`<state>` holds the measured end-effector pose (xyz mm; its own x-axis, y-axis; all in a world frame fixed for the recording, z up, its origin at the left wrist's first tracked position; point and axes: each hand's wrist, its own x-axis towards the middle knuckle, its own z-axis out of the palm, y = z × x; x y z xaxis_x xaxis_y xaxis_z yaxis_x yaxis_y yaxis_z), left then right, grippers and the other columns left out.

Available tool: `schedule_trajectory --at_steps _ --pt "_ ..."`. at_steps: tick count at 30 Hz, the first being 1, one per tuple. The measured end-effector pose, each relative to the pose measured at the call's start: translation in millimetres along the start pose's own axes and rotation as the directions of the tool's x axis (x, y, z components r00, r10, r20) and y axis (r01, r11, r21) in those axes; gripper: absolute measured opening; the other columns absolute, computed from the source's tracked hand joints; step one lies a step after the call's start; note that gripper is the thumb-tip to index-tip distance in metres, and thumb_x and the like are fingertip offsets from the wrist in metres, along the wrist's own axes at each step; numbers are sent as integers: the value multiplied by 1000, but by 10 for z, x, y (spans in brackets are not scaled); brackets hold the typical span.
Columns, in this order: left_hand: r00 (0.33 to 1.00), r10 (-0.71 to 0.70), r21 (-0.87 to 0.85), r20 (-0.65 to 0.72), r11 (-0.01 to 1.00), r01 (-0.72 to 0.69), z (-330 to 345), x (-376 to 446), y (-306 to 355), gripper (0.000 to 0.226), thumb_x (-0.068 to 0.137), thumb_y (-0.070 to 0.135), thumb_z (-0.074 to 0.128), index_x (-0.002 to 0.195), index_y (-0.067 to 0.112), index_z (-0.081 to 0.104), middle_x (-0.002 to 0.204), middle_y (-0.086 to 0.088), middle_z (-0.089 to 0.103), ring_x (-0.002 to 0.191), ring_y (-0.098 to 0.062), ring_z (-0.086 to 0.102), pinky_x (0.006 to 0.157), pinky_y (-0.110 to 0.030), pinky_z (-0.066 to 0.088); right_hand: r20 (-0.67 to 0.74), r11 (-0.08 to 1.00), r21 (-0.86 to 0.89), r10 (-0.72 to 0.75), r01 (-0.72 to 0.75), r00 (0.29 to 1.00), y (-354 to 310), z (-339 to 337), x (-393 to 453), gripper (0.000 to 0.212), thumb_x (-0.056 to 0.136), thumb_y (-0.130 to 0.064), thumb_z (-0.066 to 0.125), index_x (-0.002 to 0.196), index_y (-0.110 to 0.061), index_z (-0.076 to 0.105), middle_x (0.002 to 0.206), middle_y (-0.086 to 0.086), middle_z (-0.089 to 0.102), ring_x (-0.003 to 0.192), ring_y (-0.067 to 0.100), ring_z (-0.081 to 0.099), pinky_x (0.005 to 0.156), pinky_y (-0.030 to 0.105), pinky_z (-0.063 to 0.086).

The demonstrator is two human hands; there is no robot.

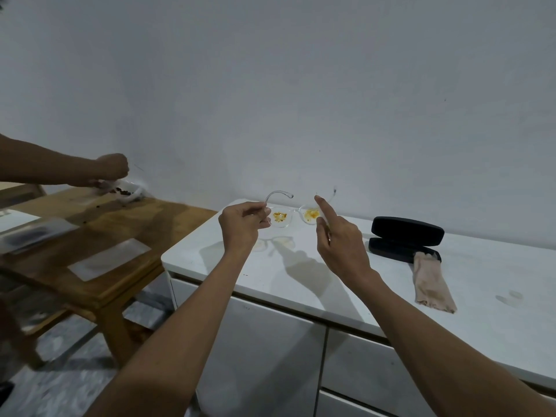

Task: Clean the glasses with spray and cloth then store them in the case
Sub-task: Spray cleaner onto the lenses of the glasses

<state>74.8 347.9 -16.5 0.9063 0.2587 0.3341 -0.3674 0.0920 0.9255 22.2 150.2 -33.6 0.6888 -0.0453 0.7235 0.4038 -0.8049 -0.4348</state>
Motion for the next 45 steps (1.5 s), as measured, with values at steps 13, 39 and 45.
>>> schedule_trajectory --at_steps 13,39,45 --pt "1000 1 -2 16 1000 -1 -6 11 -20 14 80 -6 79 93 -3 76 73 -15 73 59 -25 70 66 -33 63 -10 997 -3 76 -76 997 43 33 -1 27 102 -13 46 128 -17 56 53 -8 38 56 26 45 57 33 32" --pt "1000 5 43 -11 999 -4 8 29 24 17 80 -2 80 97 -3 77 81 -20 76 67 -33 75 67 -34 64 114 990 135 -44 29 993 -334 264 -44 49 105 -20 42 153 -28 42 84 3 64 73 23 57 70 40 50" --pt "1000 4 60 -12 998 -4 16 22 28 17 80 -1 81 97 0 78 81 -17 76 66 -29 76 66 -32 64 86 993 109 -44 35 995 -350 277 -26 50 104 -18 45 153 -26 44 72 3 59 66 23 54 65 41 49"
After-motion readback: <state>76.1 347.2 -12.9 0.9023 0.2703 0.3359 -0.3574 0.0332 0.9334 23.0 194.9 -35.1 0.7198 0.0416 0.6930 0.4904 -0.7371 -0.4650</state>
